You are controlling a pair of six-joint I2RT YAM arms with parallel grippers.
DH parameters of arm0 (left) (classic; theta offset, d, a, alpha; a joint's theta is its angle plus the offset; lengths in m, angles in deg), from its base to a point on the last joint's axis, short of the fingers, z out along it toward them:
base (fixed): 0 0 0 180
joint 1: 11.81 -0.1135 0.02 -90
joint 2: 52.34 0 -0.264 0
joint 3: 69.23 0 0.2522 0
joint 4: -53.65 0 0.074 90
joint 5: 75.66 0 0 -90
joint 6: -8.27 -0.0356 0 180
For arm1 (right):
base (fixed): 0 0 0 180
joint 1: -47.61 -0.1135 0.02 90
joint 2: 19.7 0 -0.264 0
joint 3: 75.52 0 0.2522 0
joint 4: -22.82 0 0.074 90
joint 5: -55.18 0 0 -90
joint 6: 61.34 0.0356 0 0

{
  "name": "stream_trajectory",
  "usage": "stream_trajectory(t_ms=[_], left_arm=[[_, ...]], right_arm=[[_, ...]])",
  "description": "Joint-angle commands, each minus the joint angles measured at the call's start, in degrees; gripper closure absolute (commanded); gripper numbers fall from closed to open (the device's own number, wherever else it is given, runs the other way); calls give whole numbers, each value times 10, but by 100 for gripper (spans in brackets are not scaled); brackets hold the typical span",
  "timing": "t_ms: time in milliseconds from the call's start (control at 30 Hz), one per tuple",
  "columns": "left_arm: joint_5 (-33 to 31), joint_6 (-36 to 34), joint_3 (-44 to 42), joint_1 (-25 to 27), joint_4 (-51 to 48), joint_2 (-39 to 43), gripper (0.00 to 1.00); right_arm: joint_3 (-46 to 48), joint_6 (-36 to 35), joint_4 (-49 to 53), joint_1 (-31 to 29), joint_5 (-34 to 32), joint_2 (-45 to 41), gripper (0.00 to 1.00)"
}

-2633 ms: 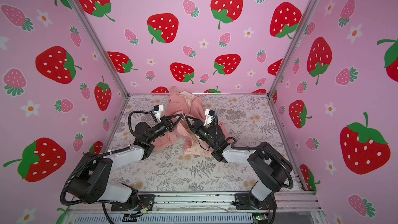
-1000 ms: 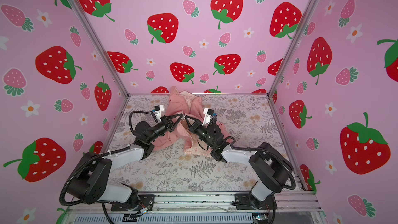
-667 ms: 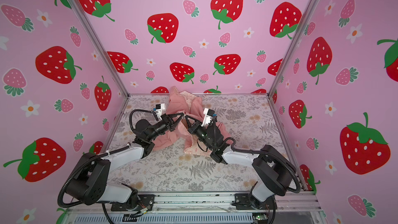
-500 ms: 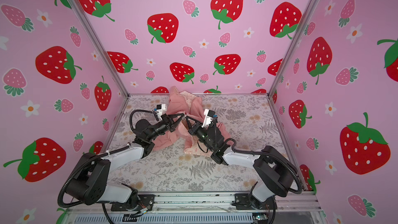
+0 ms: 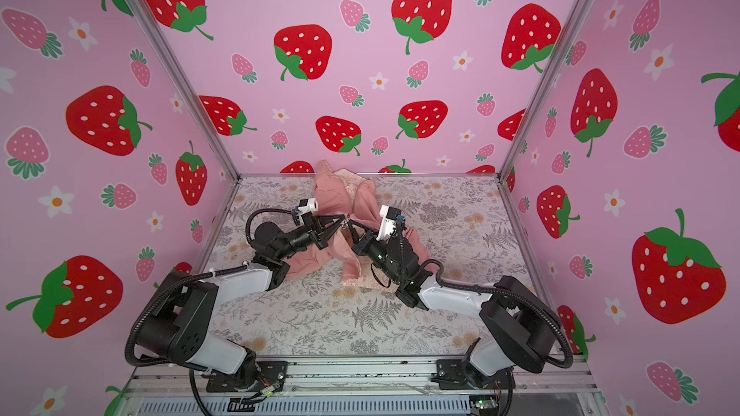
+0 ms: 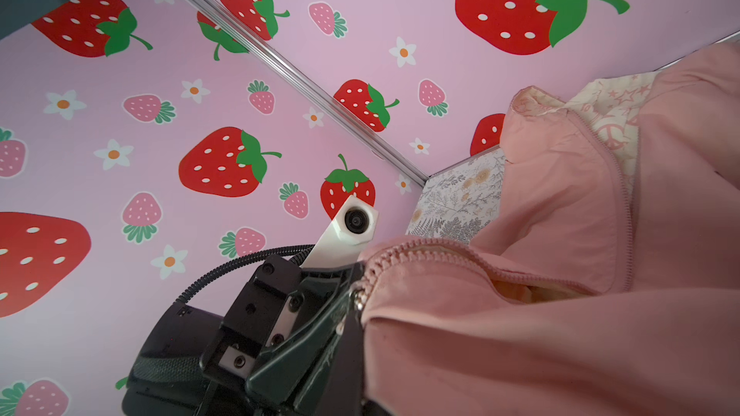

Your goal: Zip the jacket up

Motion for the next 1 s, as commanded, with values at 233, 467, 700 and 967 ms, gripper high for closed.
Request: stream_trajectory(t_ms=[233,467,700,967], left_arm=[[-132,53,1,-44,87,-29,100],[-135,78,-14,-45,97,-61,100],[-138,91,-24,-45,80,-112,100],[-148,98,-58,-44,97,-167,100]], right_arm=[[-122,-9,225,-10,60,8,100],[-120,21,242,-9,65,42,100],[-129,68,288,-3,82,81,100],[-135,97,285,4,106,120,100]])
